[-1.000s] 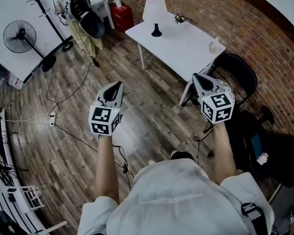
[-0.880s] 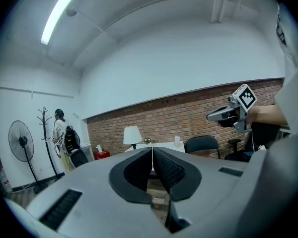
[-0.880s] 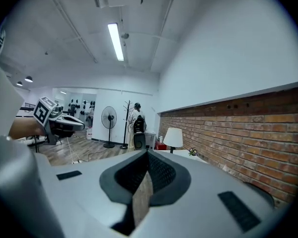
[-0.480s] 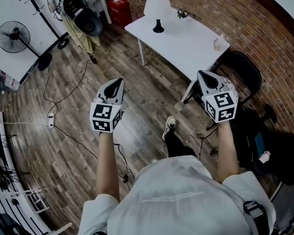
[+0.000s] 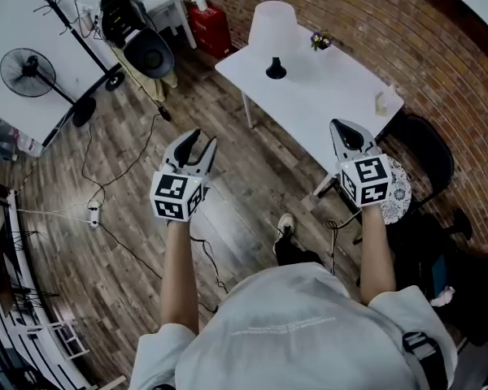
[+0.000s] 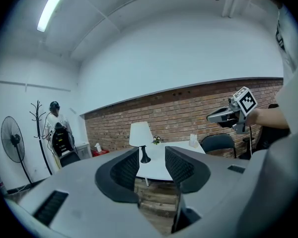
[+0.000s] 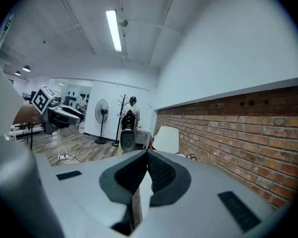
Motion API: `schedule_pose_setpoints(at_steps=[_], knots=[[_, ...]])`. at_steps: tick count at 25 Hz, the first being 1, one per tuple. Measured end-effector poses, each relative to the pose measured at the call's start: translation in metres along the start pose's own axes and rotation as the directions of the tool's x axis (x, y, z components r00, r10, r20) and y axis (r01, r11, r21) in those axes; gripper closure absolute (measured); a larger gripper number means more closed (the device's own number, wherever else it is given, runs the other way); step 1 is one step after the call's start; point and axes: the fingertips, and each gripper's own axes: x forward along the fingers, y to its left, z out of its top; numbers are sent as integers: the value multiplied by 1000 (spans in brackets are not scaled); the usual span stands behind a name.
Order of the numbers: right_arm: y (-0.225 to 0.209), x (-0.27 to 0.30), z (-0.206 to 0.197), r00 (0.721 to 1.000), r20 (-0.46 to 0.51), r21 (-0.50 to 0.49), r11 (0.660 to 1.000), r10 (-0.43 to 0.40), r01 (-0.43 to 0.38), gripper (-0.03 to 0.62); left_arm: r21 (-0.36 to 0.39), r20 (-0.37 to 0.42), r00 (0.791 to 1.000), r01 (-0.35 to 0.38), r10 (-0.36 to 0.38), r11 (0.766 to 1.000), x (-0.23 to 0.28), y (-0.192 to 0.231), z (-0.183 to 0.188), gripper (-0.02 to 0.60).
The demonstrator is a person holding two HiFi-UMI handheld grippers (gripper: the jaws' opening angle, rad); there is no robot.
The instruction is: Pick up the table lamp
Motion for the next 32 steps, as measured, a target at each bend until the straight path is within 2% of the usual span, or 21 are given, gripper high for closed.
schedule_pose_setpoints(at_steps=[7,19,24,27,30,32], knots=[[-43,72,-3,998,-25,8,999,52,-52,592,17,-13,1000,1,-1,1000,82,31,17,373],[-103,144,-23,997,-49,64,996,65,-62,592,-5,-70,997,18,-18,1000,181,52,11,371],[-110,157,-32,995,-78,61,997,60,-55,592,-24,-96,995,33,-35,999,207,61,2,371],[-117,168,-36,995,-87,98,994,47,-38,592,-27,-94,994,49,-51,998,224,67,3,373],[-118,176,-43,994,-100,144,989,37,-22,592,-30,-96,992,83,-86,996,243,72,-1,373],[-116,181,-46,994,-110,140,990,24,-9,592,-36,-101,988,112,-115,993,258,77,-7,373]])
